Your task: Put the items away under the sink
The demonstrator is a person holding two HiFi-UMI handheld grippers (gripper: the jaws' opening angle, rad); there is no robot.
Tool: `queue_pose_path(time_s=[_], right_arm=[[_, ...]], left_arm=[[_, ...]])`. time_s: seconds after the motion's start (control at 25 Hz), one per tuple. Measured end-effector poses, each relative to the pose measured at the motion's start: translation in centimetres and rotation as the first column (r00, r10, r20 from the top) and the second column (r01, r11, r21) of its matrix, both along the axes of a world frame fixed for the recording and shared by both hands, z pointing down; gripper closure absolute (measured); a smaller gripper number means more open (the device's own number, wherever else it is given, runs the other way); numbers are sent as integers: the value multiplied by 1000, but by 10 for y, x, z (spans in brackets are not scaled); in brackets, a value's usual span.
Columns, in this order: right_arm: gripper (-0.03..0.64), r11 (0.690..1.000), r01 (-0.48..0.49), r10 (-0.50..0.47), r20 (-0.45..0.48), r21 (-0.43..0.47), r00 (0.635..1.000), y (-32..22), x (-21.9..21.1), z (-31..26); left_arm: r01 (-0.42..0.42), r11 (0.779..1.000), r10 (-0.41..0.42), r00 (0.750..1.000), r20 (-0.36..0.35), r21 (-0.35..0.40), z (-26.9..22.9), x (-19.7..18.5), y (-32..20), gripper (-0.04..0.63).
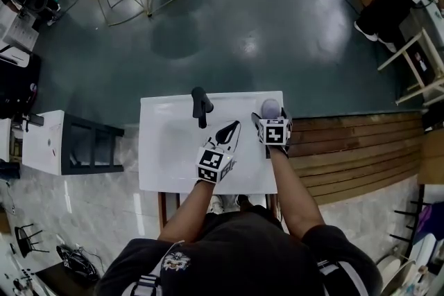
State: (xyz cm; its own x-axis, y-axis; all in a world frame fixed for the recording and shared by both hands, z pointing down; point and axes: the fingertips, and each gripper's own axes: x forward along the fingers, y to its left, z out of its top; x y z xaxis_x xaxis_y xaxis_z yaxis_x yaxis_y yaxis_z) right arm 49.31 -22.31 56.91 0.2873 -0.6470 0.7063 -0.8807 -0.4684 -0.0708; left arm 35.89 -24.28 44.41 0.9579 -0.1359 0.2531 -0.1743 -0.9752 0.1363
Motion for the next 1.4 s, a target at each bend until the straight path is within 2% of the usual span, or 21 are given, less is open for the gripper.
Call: queue_pose_path(time_s=[0.24,0.6,0.92,1.4], right_arm=[[150,1000,-12,12,-22,-29,1000,2,3,2],[153,1000,12,-13,-33,-26,999,4,-2,-1],[153,1000,24,-23,-57,15,998,9,-12,-24],[154,995,83,-80,-68,46,994,26,-58,-65]], left_arm=[[0,1000,0,1000,3,-12,4,-4,0,595],[0,1000,0,1000,0,-16,4,-13,-2,595],[-5,1000,5,1000,-10,-15,-1,-21,-4,595],[-21,1000,21,999,-40,-1,-18,-49,-3,595]])
